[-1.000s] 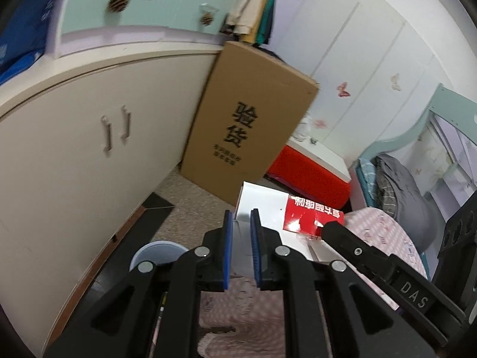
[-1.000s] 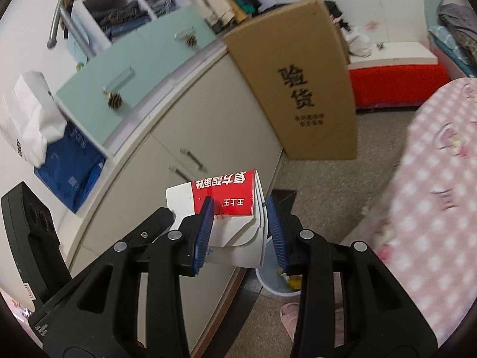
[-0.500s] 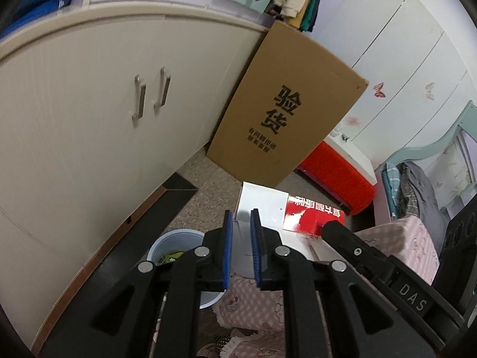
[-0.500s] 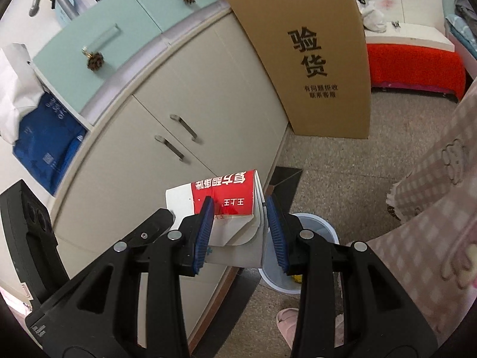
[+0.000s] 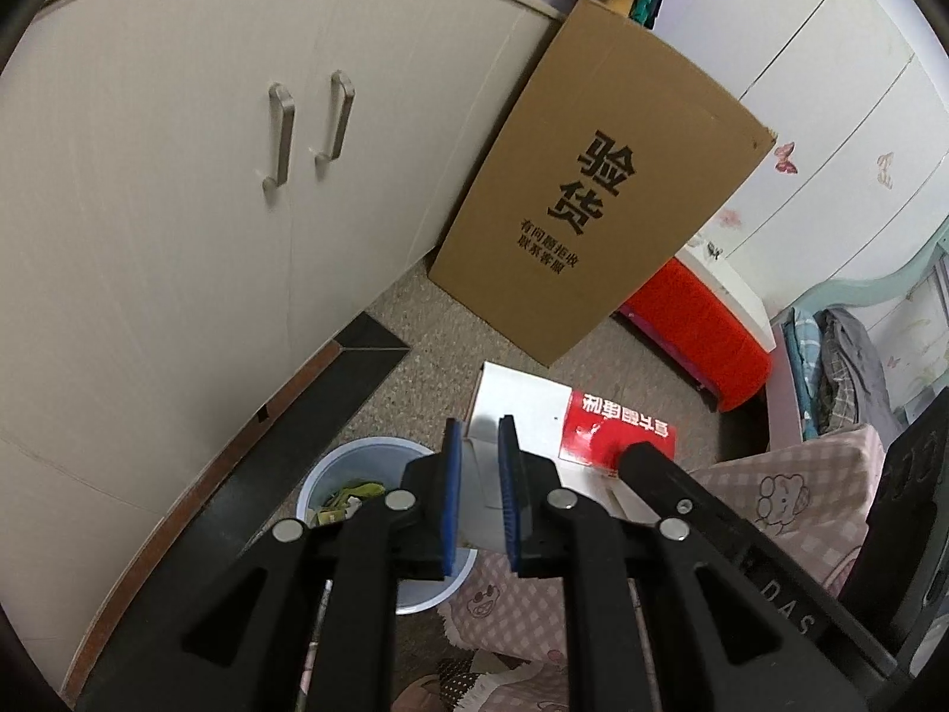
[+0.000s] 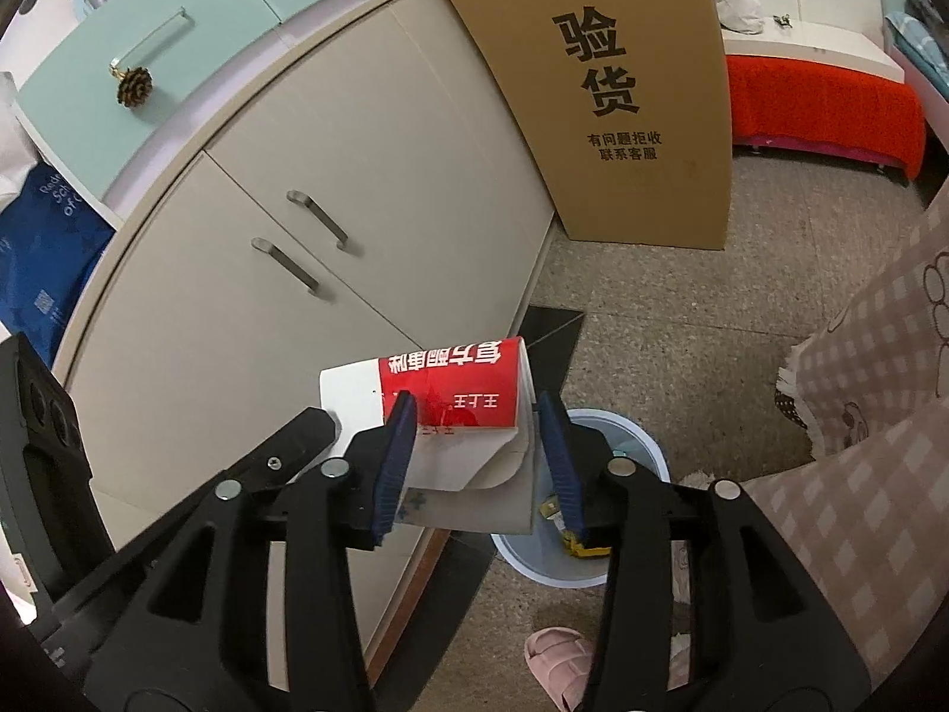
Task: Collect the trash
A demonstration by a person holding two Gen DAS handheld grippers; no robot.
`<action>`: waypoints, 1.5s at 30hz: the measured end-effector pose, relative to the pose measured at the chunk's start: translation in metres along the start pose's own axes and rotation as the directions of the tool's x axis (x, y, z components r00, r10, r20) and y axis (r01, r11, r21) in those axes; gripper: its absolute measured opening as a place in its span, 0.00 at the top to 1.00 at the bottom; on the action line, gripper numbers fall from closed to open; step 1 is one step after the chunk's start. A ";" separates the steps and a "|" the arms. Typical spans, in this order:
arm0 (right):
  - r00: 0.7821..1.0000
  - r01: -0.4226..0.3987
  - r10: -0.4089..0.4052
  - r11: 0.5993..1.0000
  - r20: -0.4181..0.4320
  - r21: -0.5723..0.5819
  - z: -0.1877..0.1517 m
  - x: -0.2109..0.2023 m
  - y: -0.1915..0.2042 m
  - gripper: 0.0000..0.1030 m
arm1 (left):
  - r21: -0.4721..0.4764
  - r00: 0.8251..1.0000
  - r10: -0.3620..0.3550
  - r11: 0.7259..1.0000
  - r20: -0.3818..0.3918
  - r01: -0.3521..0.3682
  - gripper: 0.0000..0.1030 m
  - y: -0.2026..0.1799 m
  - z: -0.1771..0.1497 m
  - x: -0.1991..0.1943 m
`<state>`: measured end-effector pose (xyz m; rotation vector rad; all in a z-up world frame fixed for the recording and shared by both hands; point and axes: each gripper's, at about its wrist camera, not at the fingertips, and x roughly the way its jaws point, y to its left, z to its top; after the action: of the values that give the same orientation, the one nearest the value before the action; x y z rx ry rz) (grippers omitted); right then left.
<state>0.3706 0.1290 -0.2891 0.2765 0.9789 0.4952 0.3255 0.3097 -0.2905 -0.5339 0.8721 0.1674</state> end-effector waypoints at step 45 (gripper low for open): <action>0.796 0.269 -0.176 0.960 0.580 -0.078 -0.087 -0.433 -0.004 0.17 | 0.356 0.914 -0.110 0.934 0.391 -0.040 0.16 -0.171 -0.105 -0.315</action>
<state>0.0992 -0.0984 -0.0256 0.1466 0.3712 0.2415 0.1129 0.1325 -0.0401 -0.1595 0.4661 0.0773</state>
